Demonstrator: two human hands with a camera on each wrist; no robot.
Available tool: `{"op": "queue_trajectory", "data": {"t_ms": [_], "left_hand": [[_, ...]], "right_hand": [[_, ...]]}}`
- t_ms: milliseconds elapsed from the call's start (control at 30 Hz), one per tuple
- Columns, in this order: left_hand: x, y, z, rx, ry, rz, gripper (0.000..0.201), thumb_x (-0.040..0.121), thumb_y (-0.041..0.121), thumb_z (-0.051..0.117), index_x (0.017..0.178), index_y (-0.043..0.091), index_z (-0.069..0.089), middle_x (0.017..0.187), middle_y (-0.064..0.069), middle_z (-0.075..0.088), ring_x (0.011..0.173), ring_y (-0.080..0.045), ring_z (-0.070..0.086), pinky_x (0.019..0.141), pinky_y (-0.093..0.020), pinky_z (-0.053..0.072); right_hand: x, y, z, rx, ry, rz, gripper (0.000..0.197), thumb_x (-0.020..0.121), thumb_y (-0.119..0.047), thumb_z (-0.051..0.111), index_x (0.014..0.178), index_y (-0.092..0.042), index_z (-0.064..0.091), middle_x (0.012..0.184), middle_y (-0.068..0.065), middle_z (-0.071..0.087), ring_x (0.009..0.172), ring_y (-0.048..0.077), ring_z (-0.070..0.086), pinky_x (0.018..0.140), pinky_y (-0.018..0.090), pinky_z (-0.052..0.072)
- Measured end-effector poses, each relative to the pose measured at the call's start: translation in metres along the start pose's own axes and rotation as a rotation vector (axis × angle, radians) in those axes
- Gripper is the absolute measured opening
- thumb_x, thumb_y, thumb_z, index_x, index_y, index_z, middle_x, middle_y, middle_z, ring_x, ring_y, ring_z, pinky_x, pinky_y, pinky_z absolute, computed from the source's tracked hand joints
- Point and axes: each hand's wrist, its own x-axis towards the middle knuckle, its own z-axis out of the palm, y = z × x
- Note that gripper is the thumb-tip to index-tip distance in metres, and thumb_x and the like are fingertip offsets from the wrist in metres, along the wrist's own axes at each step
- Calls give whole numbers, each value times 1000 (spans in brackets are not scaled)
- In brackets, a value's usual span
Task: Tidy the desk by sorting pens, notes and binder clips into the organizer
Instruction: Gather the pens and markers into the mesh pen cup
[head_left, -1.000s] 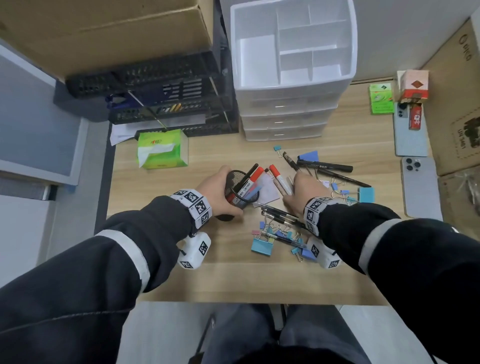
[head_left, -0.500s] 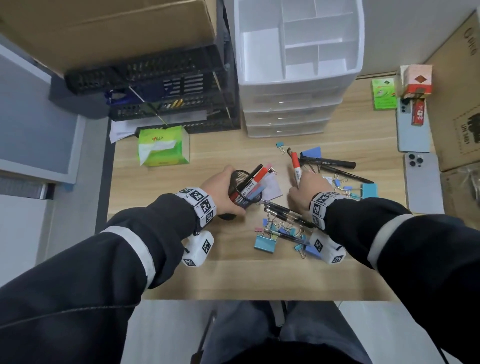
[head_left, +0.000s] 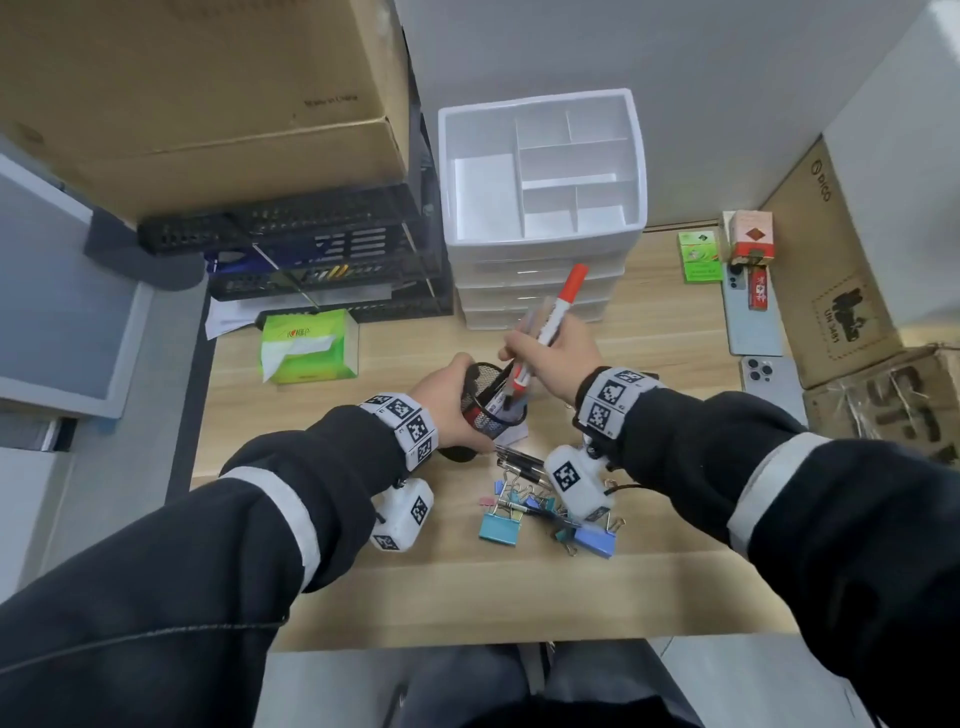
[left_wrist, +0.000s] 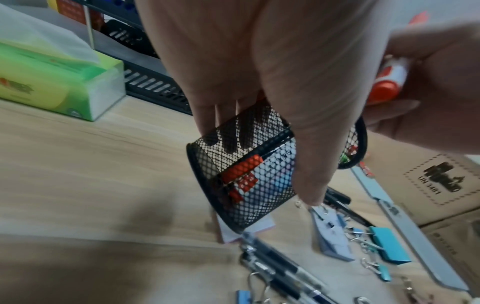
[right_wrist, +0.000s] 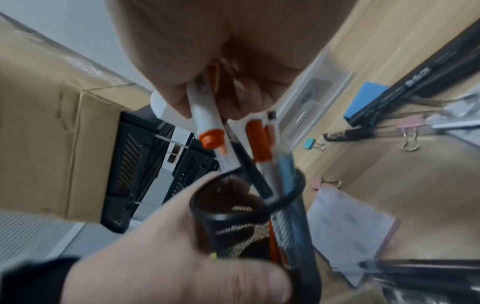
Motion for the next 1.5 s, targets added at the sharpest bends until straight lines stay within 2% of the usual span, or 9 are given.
{"op": "queue_trajectory", "data": {"t_ms": [133,333,533,667,867,1000,1100,1233,1500], "left_hand": [[3,9,1,12,-1,15,95,46,44,97,119,21,40,108,3,62,96,-19,63,87,-40,55],[0,3,3,-11,13,12,91,47,43,97,116,23,41,101,4,61,91,-17,62,82,-39,56],[-2,3,0,8,12,15,94,46,44,97,116,25,38,100,5,61,91,-17,63,81,-37,56],[-1,3,-3,-1,17,5,100,45,43,98,123,23,38,104,4,61,93,-18,63,84,-38,56],[-2,-5,-6,33,9,-20,98,51,38,95,127,21,36,104,3,60,91,-17,63,83,-36,56],[-2,-14,-4,28,29,-39,90,52,34,93,122,22,37,102,2,64,89,-18,66,83,-39,58],[0,-21,-1,12,29,-61,90,52,33,92,122,22,37,100,3,65,88,-18,66,82,-40,58],[3,-26,5,5,19,-75,88,51,33,93,119,23,38,99,3,65,87,-17,66,81,-40,58],[6,-32,13,15,-12,-92,93,51,35,93,124,21,37,103,2,64,90,-18,66,84,-40,58]], "right_hand": [[-9,8,10,-143,21,-40,18,79,-26,72,77,-11,62,72,15,70,68,28,72,69,49,60],[-20,21,5,-262,-17,-49,21,73,-35,81,84,-21,69,76,0,73,73,13,71,69,36,61],[-17,20,2,-217,8,-86,16,80,-16,75,95,-15,68,82,-5,69,75,10,67,74,26,59],[-14,19,-9,-332,107,-139,14,84,-21,67,97,-20,68,86,-5,68,77,4,64,66,15,50],[11,53,-61,-526,272,35,24,82,-13,61,105,-20,62,98,-4,64,86,15,61,84,31,51],[21,87,-102,-854,187,218,43,79,2,62,115,-20,59,117,3,60,101,24,60,92,40,52],[25,101,-114,-1032,110,151,51,75,4,64,122,-17,59,118,4,59,107,26,56,93,38,49],[36,113,-113,-1162,45,83,54,72,0,69,122,-18,60,114,4,61,108,27,54,86,35,46],[40,120,-103,-1347,-26,111,22,80,-9,64,99,-18,58,93,3,54,76,24,54,63,32,47]]}}
